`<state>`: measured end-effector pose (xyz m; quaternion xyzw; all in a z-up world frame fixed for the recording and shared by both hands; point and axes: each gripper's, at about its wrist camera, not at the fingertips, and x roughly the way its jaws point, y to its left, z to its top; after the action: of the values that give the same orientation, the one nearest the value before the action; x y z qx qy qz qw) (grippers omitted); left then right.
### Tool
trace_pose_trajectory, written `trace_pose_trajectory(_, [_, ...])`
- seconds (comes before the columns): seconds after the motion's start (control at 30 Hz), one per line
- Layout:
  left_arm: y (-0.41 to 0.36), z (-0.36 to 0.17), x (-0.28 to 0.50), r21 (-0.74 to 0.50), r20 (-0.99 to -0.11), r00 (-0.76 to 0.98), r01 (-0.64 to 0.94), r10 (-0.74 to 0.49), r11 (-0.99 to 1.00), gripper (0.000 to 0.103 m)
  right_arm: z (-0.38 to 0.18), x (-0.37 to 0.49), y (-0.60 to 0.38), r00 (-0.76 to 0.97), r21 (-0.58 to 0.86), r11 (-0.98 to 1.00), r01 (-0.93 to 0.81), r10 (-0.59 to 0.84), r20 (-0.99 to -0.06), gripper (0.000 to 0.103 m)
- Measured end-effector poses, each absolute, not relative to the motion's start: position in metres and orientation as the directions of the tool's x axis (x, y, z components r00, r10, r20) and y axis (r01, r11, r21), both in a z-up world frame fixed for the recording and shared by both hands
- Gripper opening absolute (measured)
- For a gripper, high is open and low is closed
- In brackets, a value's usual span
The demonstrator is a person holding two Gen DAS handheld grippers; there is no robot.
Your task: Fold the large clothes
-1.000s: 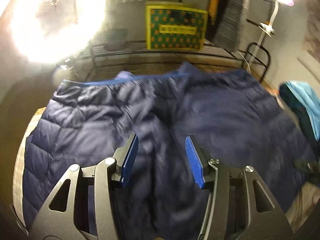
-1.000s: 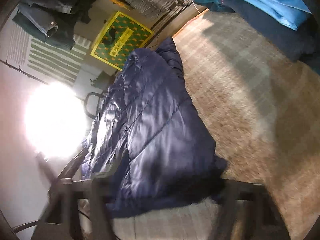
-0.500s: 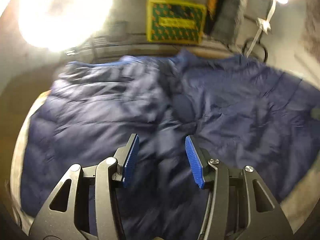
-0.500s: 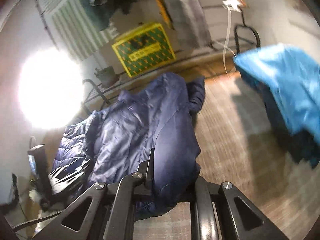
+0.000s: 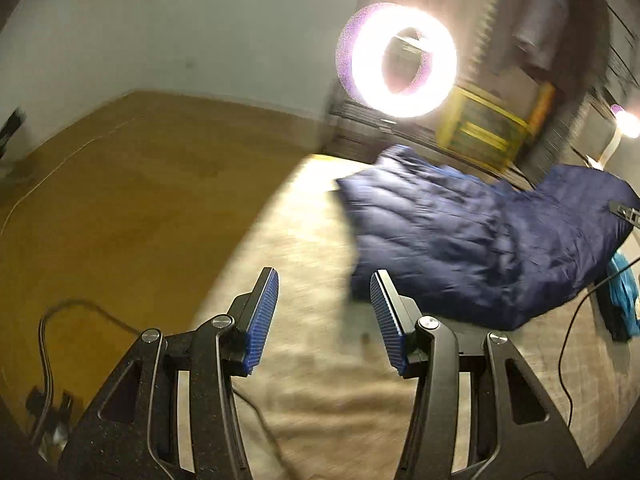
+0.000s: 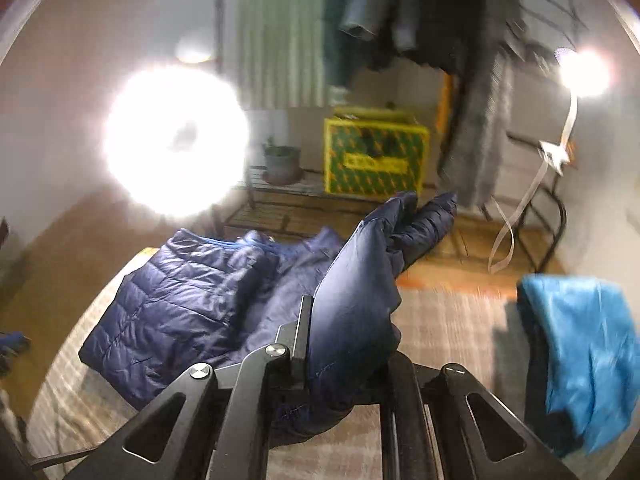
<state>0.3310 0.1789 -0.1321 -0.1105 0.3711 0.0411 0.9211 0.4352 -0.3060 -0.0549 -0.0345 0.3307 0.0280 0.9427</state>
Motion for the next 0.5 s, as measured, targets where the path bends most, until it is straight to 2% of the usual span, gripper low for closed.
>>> trace_pose_trajectory(0.13, [0.227,-0.134,0.294,-0.197,-0.701,0.712,-0.257,0.047,0.946,0.051,-0.05,0.44,-0.253,0.789,-0.15,0.976,-0.155,0.031,-0.613,0.009])
trace_pose_trajectory(0.3, [0.257,-0.138,0.266,-0.227,-0.707,0.705,-0.301,0.056,0.926,0.051,-0.053,0.446,-0.186,0.791,-0.22,0.945,-0.243,0.062,-0.609,0.008])
trace_pose_trajectory(0.5, [0.268,-0.131,0.249,-0.25,-0.689,0.724,-0.289,0.04,0.924,0.051,-0.07,0.46,-0.107,0.759,-0.219,0.913,-0.344,0.133,-0.637,0.008])
